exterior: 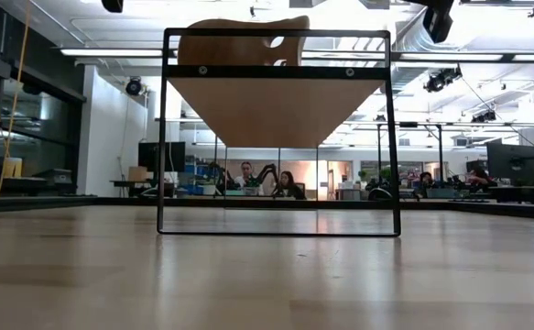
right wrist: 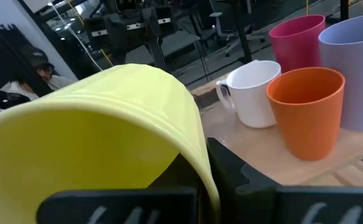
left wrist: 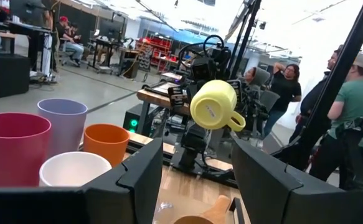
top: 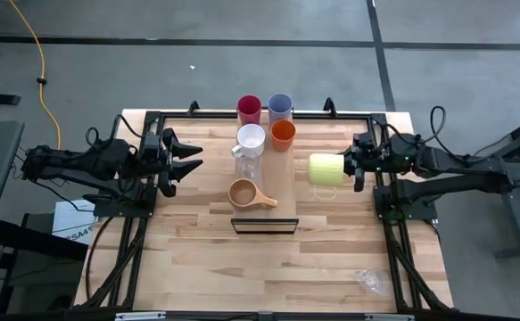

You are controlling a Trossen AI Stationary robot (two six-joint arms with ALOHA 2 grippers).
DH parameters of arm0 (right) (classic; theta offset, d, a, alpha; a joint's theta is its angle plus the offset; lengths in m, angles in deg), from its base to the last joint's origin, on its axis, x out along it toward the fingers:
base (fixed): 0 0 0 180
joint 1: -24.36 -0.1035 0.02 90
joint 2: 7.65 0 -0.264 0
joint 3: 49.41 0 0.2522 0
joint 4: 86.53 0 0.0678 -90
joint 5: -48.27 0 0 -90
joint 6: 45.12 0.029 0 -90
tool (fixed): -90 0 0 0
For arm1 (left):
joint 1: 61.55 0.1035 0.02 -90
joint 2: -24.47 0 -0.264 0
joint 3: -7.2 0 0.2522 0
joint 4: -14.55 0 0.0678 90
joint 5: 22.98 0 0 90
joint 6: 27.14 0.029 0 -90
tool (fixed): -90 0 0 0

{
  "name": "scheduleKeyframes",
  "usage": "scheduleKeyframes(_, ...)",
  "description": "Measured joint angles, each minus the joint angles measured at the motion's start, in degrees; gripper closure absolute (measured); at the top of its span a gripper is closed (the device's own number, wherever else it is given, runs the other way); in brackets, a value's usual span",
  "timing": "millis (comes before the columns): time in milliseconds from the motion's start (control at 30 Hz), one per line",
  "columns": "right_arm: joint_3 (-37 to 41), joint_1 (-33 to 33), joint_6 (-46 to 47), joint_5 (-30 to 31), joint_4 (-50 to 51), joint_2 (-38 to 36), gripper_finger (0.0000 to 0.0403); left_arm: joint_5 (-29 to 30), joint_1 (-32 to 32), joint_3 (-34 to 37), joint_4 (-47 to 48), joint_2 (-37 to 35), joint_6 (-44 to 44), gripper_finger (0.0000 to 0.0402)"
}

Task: Stack small to large cups/mugs on shelf
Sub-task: Put the yellow mug on the shelf

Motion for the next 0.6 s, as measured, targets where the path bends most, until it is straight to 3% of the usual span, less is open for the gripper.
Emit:
scheduleKeyframes(433, 0.0, 0.0, 1.2, 0.1, 0.7, 0.1, 0.0403, 0.1, 0.0, 0.0, 0.0, 0.0, 0.0, 0.0222)
scheduleKeyframes(600, -4.8, 1.5, 8.8, 2.8, 10.0, 5.8, 0.0403, 0.1, 0.0, 0.0, 0.0, 0.0, 0.0, 0.0222)
